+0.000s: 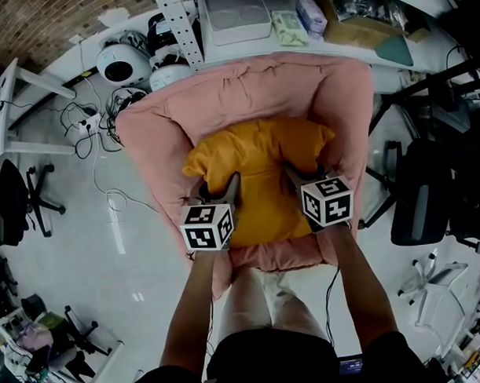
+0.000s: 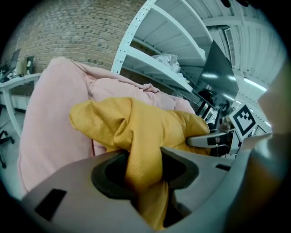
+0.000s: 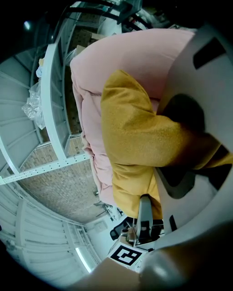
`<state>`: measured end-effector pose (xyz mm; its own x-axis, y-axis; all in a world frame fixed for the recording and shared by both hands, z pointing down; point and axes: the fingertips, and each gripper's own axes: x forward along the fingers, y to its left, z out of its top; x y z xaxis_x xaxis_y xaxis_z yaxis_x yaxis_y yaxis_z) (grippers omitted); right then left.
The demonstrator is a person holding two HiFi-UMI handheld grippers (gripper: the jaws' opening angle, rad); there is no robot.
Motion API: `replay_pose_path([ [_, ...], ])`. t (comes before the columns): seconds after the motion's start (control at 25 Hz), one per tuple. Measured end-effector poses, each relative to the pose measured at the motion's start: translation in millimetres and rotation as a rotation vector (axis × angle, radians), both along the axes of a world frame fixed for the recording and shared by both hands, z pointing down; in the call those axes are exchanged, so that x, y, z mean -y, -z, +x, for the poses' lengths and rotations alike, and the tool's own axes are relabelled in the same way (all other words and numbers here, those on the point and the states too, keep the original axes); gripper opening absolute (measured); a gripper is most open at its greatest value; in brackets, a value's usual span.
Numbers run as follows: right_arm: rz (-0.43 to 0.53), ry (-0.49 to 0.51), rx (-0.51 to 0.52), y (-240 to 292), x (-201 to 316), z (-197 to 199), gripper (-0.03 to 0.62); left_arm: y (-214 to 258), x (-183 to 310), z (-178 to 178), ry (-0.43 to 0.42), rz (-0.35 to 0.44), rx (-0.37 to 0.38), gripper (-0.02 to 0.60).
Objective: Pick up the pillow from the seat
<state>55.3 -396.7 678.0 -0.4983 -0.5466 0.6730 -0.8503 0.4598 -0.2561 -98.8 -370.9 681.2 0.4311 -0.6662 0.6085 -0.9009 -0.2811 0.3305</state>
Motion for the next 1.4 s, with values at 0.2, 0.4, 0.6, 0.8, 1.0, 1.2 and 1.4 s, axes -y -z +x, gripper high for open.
replay_pose_path([
  [0.2, 0.022, 0.012, 0.010, 13.3, -14.1, 2.5, 0.178, 13.4, -15.3, 2.3, 0.005, 0.016, 0.010, 0.183],
  [0.4, 0.046, 0.024, 0.031, 29.1, -29.6, 3.9, 0.179, 29.7, -33.0, 4.0, 0.022, 0.030, 0.020, 0.182],
  [0.6, 0.070, 0.040, 0.048, 44.7, -45.4, 6.6, 0.181, 45.8, -51.0, 7.3, 0.034, 0.053, 0.026, 0.176],
  [0.8, 0.103, 0.054, 0.064, 59.6, -59.6, 8.9, 0.181, 61.2, -65.9, 10.0, 0.045, 0.083, 0.029, 0.173],
  [1.0, 0.136, 0.069, 0.074, 75.4, -74.0, 9.4, 0.181, 77.3, -83.0, 11.7, 0.064, 0.107, 0.034, 0.169],
  [1.2, 0.169, 0.079, 0.088, 90.9, -89.6, 12.4, 0.181, 93.9, -99.1, 15.2, 0.070, 0.135, 0.050, 0.167],
  [1.4, 0.207, 0.086, 0.104, 110.3, -102.6, 13.7, 0.181, 113.8, -113.4, 17.1, 0.078, 0.162, 0.061, 0.166],
])
